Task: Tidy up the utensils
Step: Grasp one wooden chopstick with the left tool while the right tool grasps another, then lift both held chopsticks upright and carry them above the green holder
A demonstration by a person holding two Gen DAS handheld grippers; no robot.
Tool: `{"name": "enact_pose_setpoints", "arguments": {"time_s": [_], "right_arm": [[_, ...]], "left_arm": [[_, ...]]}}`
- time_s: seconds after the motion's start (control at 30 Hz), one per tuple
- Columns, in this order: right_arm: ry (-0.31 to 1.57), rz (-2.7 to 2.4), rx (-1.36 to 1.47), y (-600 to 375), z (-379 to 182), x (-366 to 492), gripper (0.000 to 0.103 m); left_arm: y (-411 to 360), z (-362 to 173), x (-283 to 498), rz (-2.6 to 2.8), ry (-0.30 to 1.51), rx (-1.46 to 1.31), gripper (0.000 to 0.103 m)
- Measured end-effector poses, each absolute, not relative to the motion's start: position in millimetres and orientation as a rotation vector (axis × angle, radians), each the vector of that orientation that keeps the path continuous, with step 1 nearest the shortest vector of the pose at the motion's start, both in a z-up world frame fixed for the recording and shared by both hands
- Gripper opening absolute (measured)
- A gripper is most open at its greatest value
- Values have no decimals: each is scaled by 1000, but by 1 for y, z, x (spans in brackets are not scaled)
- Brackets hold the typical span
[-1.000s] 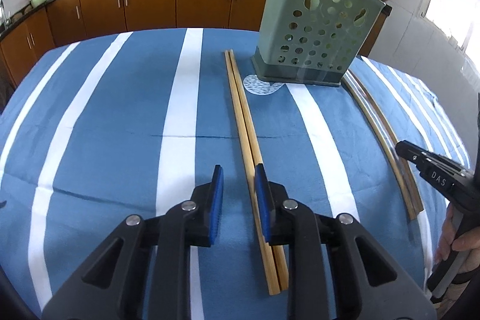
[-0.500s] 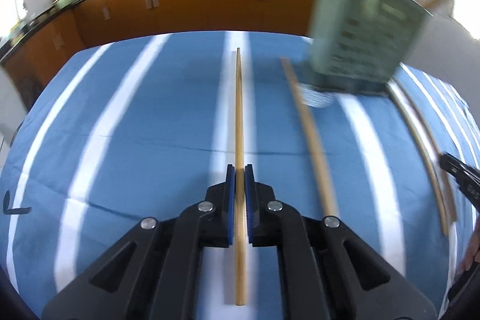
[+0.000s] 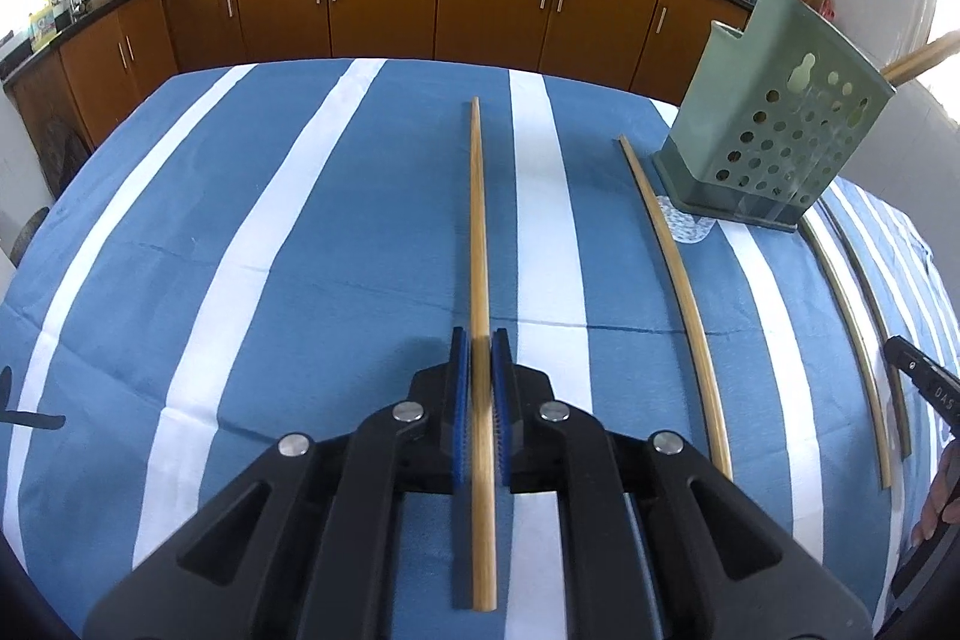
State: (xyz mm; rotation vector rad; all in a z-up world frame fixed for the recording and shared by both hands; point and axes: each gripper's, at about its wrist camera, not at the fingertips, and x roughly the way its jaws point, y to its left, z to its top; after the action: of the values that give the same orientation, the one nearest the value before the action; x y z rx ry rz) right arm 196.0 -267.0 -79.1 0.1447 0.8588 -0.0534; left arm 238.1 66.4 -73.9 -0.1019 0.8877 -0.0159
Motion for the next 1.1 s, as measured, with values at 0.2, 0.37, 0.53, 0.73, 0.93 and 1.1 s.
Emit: {"name": "enact_pose_setpoints", "arguments": {"time_s": [0.2,0.37,0.53,0.73,0.93,1.1], "right_arm": [[861,-65,120,-263,-79,197,8],[861,-65,121,-261,-79,197,8],[860,-65,122,-262,-79,197,8],[860,-65,121,-262,-79,197,8],[860,-64,122,-263,-79,197,8],[860,-64,123,-263,-79,197,8]], "left_arm": [[65,-73,238,-14,888,-97,10],[66,-73,238,-16,888,-102,10],[66,-73,238,-15,888,-100,10],[66,-74,238,-15,887,-102,11],[65,-74,238,-13,887,-102,11],[65,-74,238,-13,886,-102,11]]}}
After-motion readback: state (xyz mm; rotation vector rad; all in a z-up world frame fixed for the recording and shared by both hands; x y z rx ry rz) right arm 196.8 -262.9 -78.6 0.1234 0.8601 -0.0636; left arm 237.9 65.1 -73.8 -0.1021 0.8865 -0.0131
